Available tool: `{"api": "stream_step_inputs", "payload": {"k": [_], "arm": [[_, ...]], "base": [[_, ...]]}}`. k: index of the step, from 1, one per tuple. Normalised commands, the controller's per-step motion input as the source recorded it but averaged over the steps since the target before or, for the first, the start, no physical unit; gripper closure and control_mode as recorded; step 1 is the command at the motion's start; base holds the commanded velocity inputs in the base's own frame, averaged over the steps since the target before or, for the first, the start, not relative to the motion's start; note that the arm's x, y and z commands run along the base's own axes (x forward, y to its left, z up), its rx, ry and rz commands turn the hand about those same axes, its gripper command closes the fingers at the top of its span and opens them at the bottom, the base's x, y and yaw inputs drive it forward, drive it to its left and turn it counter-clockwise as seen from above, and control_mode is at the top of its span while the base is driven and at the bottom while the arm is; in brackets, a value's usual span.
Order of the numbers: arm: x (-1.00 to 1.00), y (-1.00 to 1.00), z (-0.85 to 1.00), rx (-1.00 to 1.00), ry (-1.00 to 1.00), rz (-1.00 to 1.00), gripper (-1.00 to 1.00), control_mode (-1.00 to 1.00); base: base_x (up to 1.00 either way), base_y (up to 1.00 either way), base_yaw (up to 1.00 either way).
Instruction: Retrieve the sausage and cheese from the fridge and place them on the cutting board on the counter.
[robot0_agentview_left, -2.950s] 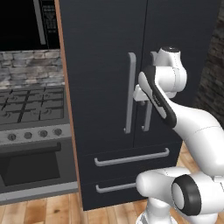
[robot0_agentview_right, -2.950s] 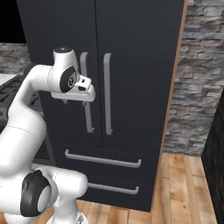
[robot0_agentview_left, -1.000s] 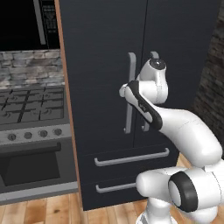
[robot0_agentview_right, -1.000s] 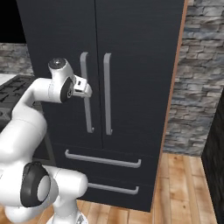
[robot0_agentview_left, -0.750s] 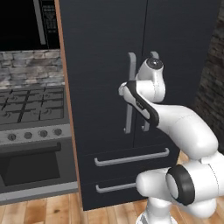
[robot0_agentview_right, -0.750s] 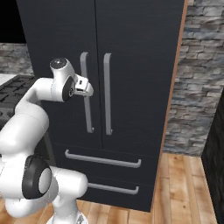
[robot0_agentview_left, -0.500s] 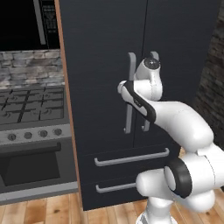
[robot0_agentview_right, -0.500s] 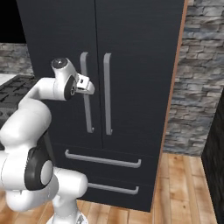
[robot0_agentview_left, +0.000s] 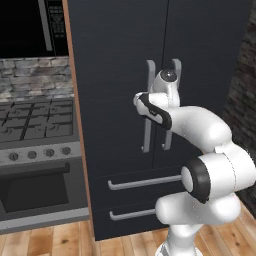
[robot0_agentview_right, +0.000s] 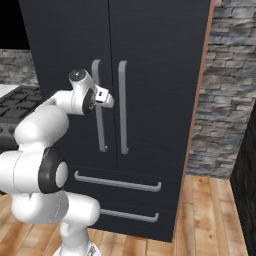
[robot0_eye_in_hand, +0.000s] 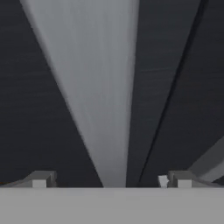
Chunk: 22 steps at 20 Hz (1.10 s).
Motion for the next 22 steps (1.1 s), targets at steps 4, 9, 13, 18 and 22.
{"api": "stream_step_inputs", "payload": {"k": [4, 9, 13, 18, 22], "arm": [[0.37, 0.0, -0.31, 0.0, -0.16, 0.0, -1.0, -1.0], [0.43, 0.0, -0.2, 0.0, -0.14, 0.0, -1.0, -1.0], [0.48, 0.0, -0.05, 0.0, -0.02, 0.0, -1.0, -1.0], [0.39, 0.06, 0.01, 0.0, 0.04, 0.0, 1.0, -1.0], [0.04, 0.16, 0.05, 0.03, 0.01, 0.0, 1.0, -1.0]], "base": [[0.0, 0.0, 0.0], [0.0, 0.0, 0.0], [0.0, 0.0, 0.0], [0.0, 0.0, 0.0], [0.0, 0.0, 0.0]]}}
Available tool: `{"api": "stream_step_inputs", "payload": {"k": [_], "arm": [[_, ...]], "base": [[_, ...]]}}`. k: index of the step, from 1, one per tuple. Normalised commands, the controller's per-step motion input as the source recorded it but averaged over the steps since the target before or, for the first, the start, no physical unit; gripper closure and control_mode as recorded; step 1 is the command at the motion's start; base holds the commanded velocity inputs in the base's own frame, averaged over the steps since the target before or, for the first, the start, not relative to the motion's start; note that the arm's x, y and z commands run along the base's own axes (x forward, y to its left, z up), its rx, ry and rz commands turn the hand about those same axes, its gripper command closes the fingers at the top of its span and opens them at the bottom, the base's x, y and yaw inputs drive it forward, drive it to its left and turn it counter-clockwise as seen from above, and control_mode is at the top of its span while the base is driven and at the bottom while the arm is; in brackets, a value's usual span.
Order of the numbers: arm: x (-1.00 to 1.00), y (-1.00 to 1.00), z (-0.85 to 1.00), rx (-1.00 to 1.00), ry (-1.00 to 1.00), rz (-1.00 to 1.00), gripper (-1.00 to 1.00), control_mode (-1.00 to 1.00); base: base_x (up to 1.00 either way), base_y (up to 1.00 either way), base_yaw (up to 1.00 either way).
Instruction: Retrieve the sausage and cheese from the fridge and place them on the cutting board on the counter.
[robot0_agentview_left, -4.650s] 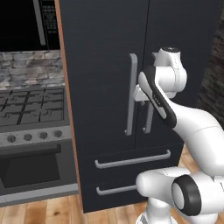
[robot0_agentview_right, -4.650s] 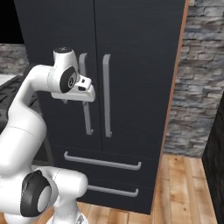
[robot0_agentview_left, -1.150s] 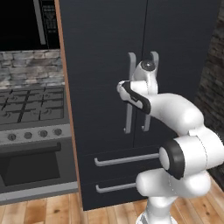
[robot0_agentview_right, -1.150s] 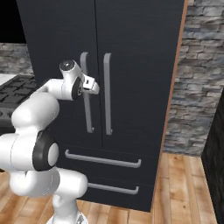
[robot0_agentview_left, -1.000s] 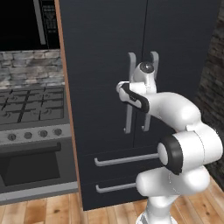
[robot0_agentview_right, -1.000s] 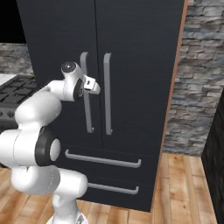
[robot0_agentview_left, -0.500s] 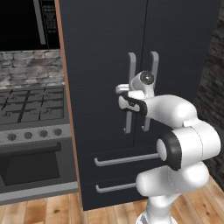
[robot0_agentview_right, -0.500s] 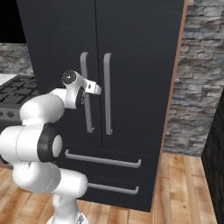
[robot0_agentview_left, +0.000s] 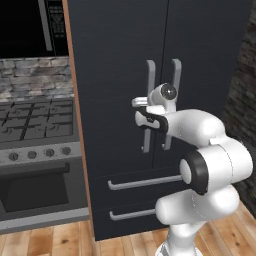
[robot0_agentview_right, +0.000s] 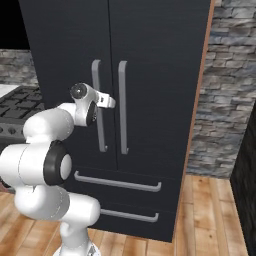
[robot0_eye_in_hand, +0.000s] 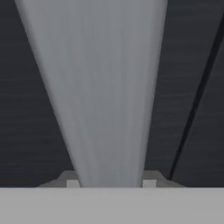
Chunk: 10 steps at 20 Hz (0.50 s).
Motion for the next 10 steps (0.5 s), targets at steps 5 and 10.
{"api": "stream_step_inputs", "payload": {"k": [5, 10], "arm": [[-0.3, 0.28, 0.12, 0.06, -0.03, 0.0, 1.0, -1.0], [-0.56, 0.29, 0.18, 0.03, -0.11, 0.0, 1.0, -1.0]], "base": [[0.0, 0.0, 0.0], [0.0, 0.0, 0.0]]}}
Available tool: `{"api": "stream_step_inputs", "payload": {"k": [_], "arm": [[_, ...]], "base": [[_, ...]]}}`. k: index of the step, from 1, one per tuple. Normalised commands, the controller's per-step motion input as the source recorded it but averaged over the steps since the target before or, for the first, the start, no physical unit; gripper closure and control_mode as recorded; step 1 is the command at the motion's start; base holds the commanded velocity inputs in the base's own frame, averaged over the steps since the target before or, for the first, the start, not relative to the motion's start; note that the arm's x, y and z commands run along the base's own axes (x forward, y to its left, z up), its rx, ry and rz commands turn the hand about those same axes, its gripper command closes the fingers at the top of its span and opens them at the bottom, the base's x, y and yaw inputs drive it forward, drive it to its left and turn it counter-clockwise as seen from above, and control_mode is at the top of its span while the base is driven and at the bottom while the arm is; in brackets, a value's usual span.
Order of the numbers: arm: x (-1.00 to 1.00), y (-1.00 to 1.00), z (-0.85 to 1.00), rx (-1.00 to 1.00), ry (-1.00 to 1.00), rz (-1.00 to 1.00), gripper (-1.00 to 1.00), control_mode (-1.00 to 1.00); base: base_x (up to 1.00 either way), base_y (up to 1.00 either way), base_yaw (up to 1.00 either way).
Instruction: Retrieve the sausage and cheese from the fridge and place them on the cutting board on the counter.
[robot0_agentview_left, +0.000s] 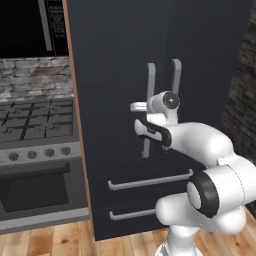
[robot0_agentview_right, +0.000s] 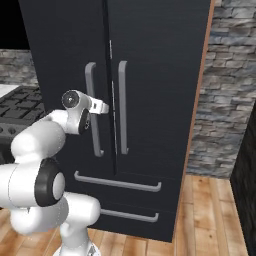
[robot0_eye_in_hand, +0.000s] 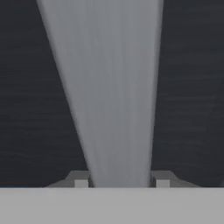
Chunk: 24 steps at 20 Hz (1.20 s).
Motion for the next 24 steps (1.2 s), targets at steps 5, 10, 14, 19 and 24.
{"api": "stream_step_inputs", "payload": {"k": [5, 10, 14, 19, 24], "arm": [[-0.75, 0.2, 0.21, 0.0, -0.09, 0.0, 1.0, -1.0], [-0.82, 0.23, 0.17, 0.0, 0.0, 0.0, 1.0, -1.0], [-0.75, 0.35, 0.14, 0.0, 0.0, 0.0, 1.0, -1.0], [-0.37, 0.12, 0.21, 0.0, 0.0, 0.0, 1.0, -1.0], [-0.41, -0.21, 0.15, 0.0, 0.01, 0.0, -1.0, -1.0]], "base": [[0.0, 0.0, 0.0], [0.0, 0.0, 0.0], [0.0, 0.0, 0.0], [0.0, 0.0, 0.0], [0.0, 0.0, 0.0]]}}
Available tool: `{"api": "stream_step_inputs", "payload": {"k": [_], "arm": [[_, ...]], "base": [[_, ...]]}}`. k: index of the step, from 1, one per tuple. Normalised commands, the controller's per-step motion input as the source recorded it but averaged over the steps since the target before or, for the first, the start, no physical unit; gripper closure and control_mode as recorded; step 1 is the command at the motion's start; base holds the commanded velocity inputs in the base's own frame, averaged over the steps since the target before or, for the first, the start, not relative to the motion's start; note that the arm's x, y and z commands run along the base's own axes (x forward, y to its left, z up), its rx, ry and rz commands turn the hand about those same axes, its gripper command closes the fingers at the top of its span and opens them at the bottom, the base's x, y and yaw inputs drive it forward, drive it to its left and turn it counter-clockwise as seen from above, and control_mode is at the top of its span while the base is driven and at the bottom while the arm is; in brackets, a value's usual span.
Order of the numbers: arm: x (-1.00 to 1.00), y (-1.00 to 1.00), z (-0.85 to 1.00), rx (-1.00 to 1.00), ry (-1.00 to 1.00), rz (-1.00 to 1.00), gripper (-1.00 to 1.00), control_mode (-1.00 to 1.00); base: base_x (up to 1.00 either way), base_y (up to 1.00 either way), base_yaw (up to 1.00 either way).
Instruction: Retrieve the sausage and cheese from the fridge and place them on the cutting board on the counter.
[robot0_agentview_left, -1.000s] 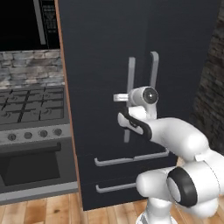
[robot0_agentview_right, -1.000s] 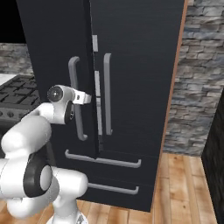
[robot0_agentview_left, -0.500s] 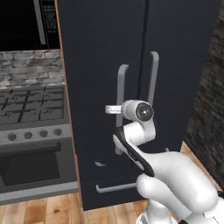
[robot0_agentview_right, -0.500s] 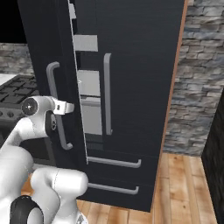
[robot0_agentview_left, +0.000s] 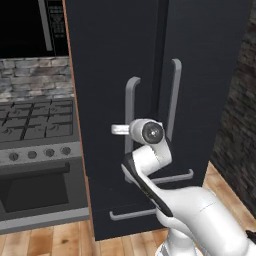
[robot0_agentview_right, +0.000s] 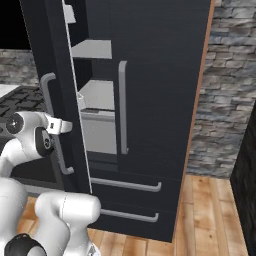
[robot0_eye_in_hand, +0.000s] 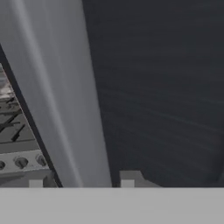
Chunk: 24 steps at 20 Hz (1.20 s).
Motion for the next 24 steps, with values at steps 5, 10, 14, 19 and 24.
{"api": "stream_step_inputs", "payload": {"k": [5, 10, 14, 19, 24], "arm": [[-0.5, -0.52, 0.12, 0.03, 0.06, 0.0, -1.0, -1.0], [-0.73, -0.54, 0.13, 0.1, 0.01, -0.03, -1.0, -1.0], [-0.61, -0.54, 0.15, 0.19, 0.02, -0.02, -1.0, -1.0], [-0.25, -0.6, 0.19, 0.21, 0.05, -0.01, -1.0, -1.0], [0.16, -0.63, 0.12, 0.18, 0.11, 0.0, -1.0, -1.0]], "base": [[0.0, 0.0, 0.0], [0.0, 0.0, 0.0], [0.0, 0.0, 0.0], [0.0, 0.0, 0.0], [0.0, 0.0, 0.0]]}}
